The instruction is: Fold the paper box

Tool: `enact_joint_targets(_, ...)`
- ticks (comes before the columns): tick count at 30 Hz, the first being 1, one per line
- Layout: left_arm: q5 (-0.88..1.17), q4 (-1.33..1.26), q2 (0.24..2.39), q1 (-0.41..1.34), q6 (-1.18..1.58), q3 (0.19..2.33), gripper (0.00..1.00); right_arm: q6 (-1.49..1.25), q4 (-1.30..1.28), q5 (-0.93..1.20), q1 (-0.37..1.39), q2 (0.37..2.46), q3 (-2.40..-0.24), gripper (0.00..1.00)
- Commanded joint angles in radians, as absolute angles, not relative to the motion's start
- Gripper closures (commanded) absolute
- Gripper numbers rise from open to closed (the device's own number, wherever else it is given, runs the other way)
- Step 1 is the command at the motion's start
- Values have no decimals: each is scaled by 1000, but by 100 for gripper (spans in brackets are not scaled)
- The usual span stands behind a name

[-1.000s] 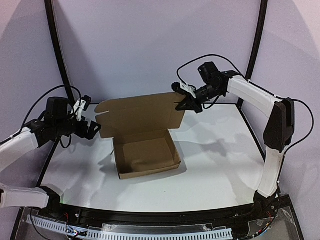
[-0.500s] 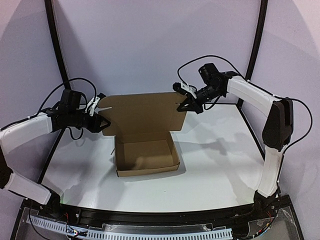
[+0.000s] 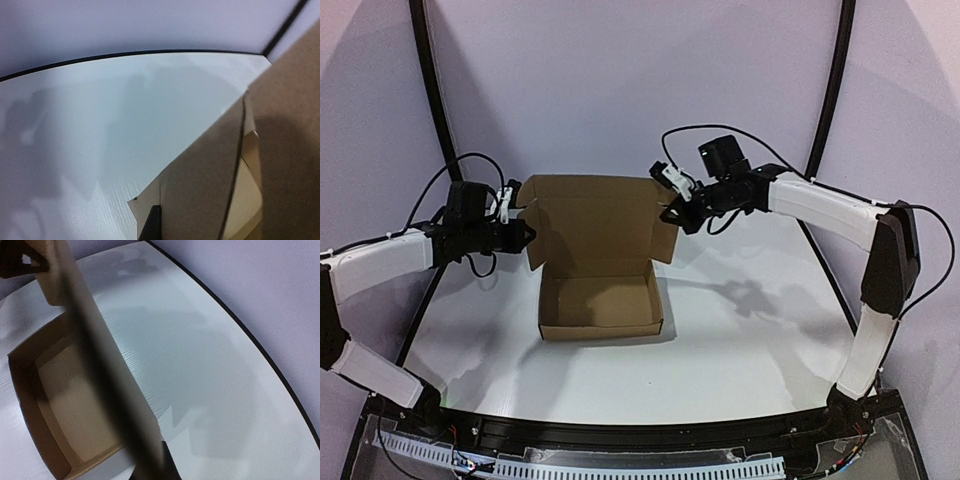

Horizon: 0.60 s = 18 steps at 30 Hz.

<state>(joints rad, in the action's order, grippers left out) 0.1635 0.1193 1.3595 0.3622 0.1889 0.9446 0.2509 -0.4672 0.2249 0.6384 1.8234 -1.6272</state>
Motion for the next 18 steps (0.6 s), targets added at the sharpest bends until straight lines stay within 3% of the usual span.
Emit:
enact_joint_targets(1,-96,-33,1323,502,319,940,99,-59,-356,-128,726,1805,-1601,100)
enact_joint_targets(9,-225,-74,1419,631,451,951,99,-492,-60,-434,796,1759,-1388,100)
enact_joint_targets(18,-361,-235,1447,671,677,914,99,-583,57,-520,853,1744,-1324,100)
